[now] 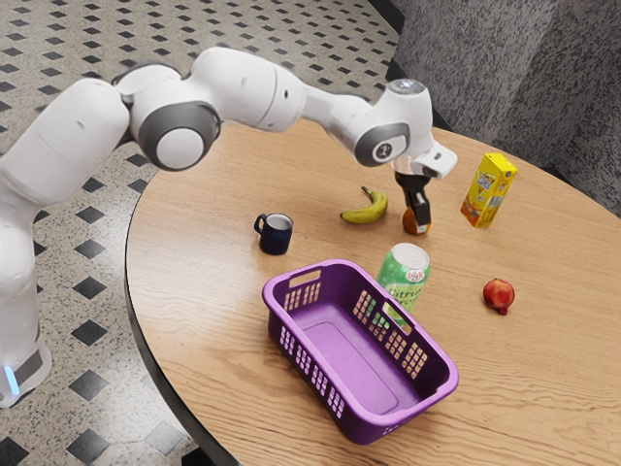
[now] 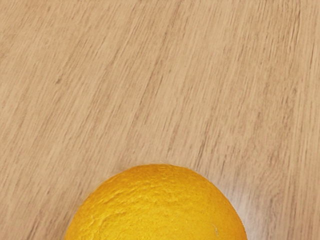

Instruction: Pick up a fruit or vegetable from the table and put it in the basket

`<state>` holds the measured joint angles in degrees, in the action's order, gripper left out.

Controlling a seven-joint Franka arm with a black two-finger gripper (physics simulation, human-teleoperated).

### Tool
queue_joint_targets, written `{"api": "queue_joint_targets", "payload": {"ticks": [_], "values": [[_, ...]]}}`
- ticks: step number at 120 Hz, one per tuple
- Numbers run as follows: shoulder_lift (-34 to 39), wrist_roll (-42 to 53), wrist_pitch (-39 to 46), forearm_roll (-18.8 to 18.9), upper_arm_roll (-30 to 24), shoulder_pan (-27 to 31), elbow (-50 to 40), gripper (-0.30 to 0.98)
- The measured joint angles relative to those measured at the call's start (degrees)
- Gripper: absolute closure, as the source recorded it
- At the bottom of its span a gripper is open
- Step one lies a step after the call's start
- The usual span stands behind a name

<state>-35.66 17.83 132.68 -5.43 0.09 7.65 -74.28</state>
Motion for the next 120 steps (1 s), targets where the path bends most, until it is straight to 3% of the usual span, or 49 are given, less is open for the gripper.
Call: {"api": "queue_joint_targets", "payload": {"ticks": [64,101,120], "values": [[-3.3,0.5,0.0,0.0,-1.2,1.5,3.6,0.04],[-3.5,0.5,-0.4,0.1,-1.3,1.5,4.2,0.27],[-0.9,0.2,-10.4,1.5,-1.2,1.2,9.6,0.34]]}}
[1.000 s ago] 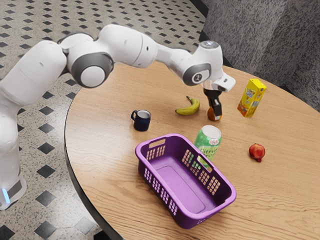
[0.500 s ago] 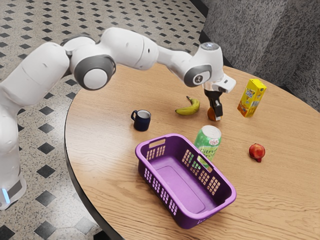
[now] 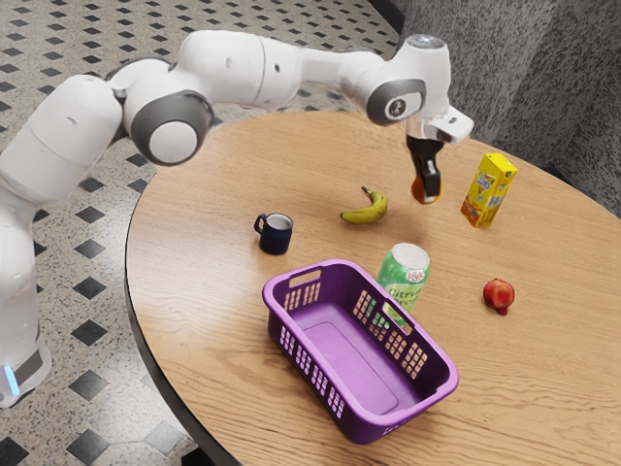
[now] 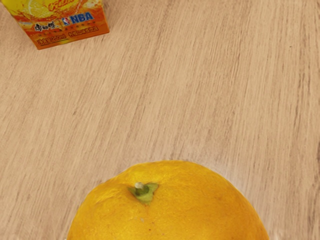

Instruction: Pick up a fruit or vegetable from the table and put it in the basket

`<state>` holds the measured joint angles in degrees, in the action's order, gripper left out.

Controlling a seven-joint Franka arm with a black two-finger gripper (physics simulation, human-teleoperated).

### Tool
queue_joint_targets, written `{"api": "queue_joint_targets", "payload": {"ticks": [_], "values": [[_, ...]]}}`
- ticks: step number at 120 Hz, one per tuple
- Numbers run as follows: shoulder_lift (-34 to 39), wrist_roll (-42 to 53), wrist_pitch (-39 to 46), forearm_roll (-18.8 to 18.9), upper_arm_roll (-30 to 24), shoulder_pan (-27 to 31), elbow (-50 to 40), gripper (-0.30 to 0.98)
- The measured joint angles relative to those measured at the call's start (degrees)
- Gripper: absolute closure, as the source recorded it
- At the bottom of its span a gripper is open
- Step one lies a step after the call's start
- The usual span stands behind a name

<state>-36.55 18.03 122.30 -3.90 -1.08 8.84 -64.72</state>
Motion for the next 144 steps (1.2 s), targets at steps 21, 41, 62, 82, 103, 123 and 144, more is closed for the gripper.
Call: {"api": "queue_joint_targets", "payload": {"ticks": [21,41,62,82,103,123,144], "values": [[13.4,-0.9,-17.8,3.9,0.5,-5.4,0.8,0.30],[25.7,-1.8,-28.6,6.5,1.3,-12.2,-6.7,0.30],[33.2,-3.2,-33.9,8.4,0.6,-20.7,-12.6,0.30],[34.2,-5.6,-36.1,9.3,-6.9,-26.7,-12.6,0.30],[33.5,-9.0,-37.3,10.1,-7.6,-36.8,-14.0,0.30],[34.4,-12.1,-36.8,10.9,-6.7,-38.7,-20.2,0.31],[34.6,-14.6,-35.1,11.2,-6.2,-35.0,-23.0,0.30]]}}
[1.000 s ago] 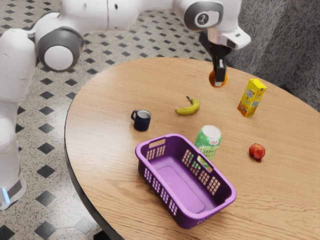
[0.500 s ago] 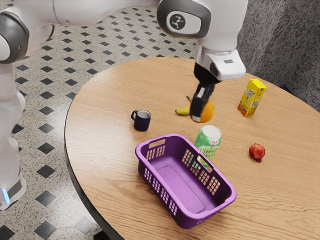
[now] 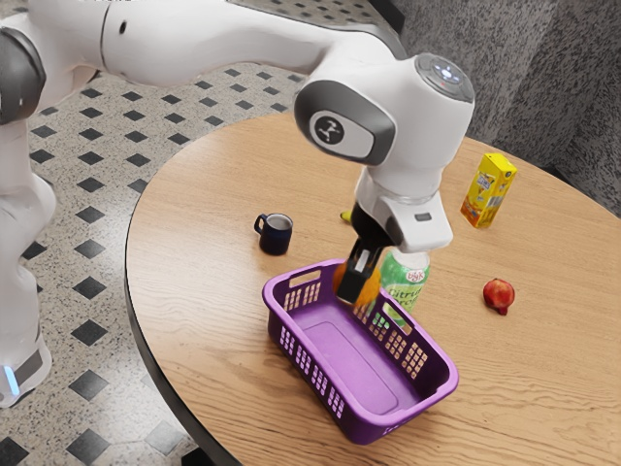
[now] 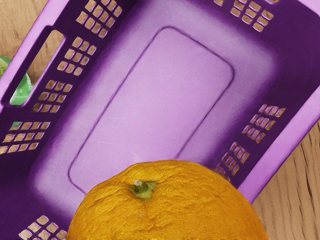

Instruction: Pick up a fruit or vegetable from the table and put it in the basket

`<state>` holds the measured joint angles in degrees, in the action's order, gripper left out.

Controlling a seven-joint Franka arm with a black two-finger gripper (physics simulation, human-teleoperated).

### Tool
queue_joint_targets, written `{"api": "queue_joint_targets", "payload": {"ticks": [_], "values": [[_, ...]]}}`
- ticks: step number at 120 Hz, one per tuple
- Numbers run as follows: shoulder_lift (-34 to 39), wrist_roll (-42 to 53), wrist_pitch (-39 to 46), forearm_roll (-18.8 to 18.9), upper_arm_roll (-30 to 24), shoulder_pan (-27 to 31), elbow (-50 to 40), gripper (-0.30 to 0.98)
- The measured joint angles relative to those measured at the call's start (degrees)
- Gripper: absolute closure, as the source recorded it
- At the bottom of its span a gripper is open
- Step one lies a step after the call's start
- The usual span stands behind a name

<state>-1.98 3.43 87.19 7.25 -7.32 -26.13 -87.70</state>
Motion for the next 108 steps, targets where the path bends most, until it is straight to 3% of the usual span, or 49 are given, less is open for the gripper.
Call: {"api": "queue_joint_targets", "payload": {"ticks": [29,77,108], "values": [[0.0,-2.5,3.9,0.0,0.0,2.9,-3.3,0.31],[-1.3,-6.0,8.1,0.0,1.4,-2.8,-6.4,0.30],[-3.2,-7.4,10.3,0.0,2.6,0.6,-6.2,0.30]]}}
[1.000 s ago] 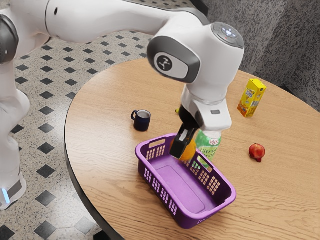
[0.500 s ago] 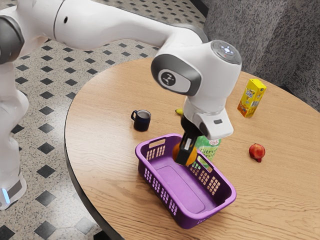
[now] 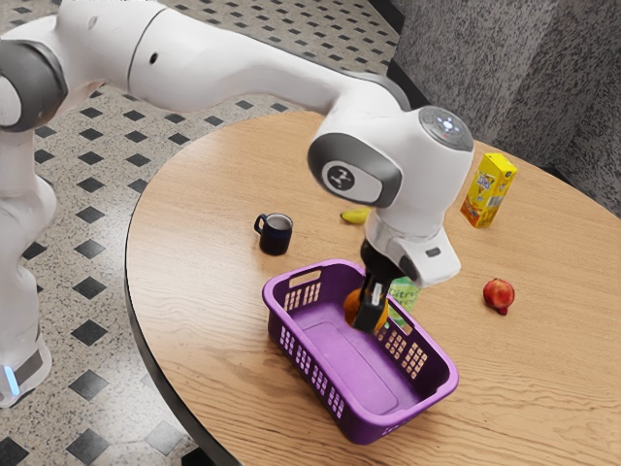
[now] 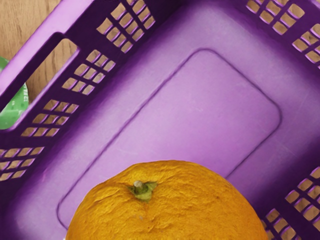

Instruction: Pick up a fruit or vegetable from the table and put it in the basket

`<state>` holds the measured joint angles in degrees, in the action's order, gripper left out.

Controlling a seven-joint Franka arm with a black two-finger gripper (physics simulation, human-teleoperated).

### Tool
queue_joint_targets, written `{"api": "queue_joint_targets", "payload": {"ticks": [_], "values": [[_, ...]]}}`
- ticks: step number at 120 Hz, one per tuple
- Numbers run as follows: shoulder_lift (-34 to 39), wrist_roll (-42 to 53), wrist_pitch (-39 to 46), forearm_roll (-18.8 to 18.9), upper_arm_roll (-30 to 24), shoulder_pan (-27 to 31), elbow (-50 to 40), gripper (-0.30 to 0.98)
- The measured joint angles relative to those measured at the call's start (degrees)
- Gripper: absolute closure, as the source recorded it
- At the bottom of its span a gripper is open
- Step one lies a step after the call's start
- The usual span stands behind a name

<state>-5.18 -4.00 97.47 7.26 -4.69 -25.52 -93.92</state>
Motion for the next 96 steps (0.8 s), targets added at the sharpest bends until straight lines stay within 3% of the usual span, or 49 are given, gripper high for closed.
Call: {"api": "queue_joint_targets", "payload": {"ticks": [96], "values": [[-3.3,-2.0,0.7,-0.1,1.7,-0.6,0.0,0.30]]}}
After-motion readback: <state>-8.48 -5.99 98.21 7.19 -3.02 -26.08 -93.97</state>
